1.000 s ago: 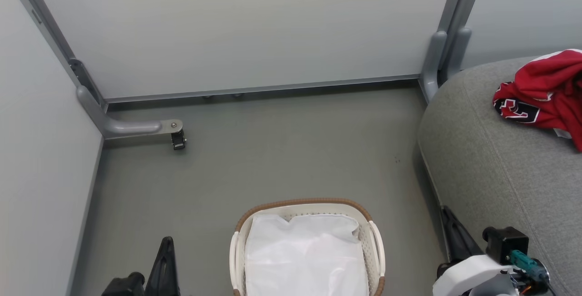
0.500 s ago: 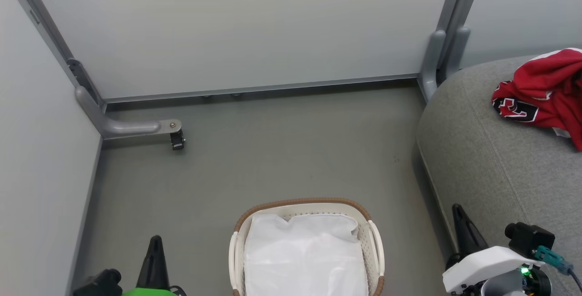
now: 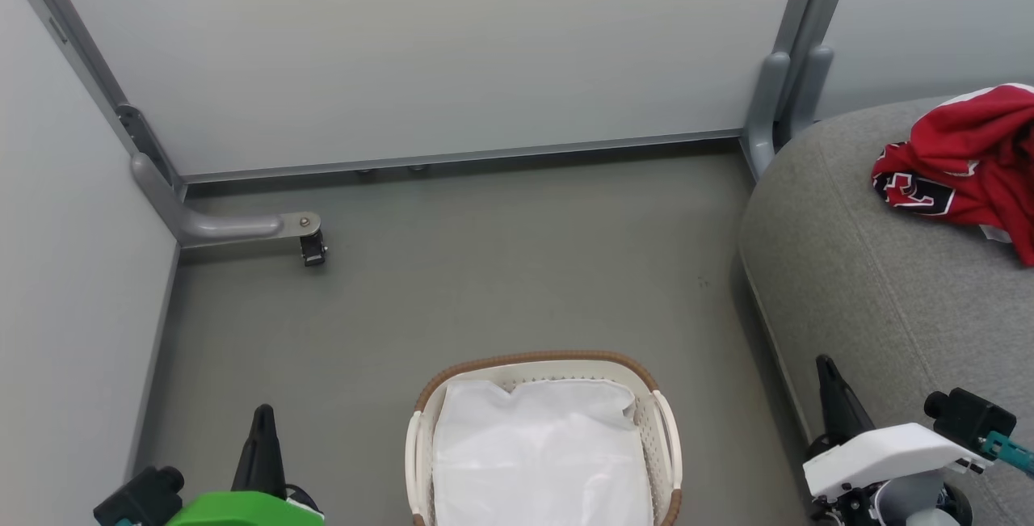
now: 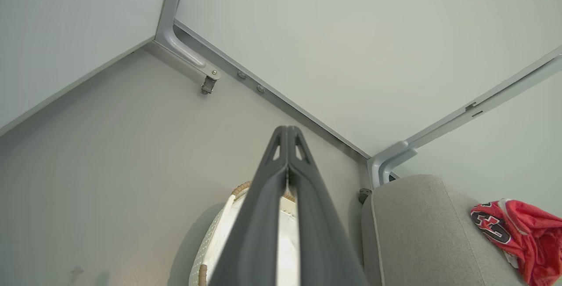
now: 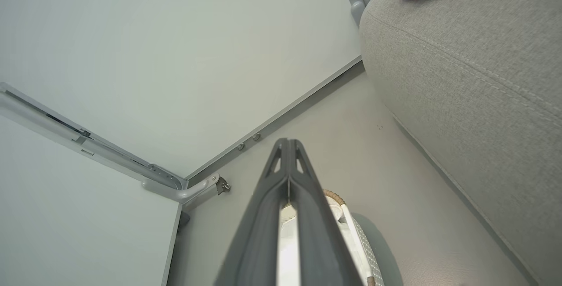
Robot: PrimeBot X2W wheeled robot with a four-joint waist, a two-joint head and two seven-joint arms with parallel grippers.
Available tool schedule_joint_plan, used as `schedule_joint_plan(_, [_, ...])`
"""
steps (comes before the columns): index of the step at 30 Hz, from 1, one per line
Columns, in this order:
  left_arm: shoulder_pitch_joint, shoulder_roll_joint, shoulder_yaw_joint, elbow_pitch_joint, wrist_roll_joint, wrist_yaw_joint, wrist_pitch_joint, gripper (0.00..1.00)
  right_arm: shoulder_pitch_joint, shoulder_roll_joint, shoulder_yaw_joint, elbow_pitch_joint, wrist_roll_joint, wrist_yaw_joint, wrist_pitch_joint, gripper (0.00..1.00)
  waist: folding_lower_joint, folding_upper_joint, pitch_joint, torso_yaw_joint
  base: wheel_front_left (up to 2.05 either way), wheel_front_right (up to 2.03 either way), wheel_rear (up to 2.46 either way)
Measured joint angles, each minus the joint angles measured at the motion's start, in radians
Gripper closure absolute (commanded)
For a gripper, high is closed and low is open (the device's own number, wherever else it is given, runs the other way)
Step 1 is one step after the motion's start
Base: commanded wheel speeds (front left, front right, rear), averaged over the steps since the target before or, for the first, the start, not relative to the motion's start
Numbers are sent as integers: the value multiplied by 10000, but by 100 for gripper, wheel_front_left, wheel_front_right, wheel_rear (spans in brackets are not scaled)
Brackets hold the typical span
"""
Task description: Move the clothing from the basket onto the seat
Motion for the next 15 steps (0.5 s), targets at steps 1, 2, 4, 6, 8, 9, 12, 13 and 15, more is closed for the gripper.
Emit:
schedule_joint_plan(1, [-19,4,19,0,-155,-8,61,100,-24,0,-19,-8,150,0,31,100,0,0,1,-3,0,0,0])
schedule_joint_plan(2, [-40,6,40,0,-324,-13,86,100,-51,0,-35,-21,305,0,67,100,0,0,2,-5,0,0,0])
schedule_joint_plan(4, [-105,12,81,0,-537,-71,171,100,-71,0,-63,-44,558,0,140,100,0,0,4,-10,0,0,0])
schedule_joint_plan(6, [-165,17,140,0,-836,-90,228,100,-72,-2,-96,-69,844,0,226,100,0,0,6,-16,0,0,0])
schedule_joint_plan(8, [-193,19,196,0,-1058,-98,301,100,-78,-4,-119,-84,1089,0,278,100,0,0,8,-20,0,0,0])
schedule_joint_plan(9, [-218,21,224,4,-1181,-113,336,100,-82,-4,-134,-98,1223,0,328,100,0,0,9,-23,0,0,0])
schedule_joint_plan(12, [-295,27,274,2,-1582,-174,426,100,-92,-4,-173,-127,1603,0,422,100,0,0,12,-30,0,0,0])
schedule_joint_plan(13, [-327,27,290,4,-1684,-176,460,100,-94,-6,-184,-132,1733,-2,456,100,0,0,14,-33,0,0,0])
schedule_joint_plan(15, [-356,29,318,4,-1900,-188,516,100,-99,-6,-209,-150,1965,-2,516,100,0,0,16,-38,0,0,0])
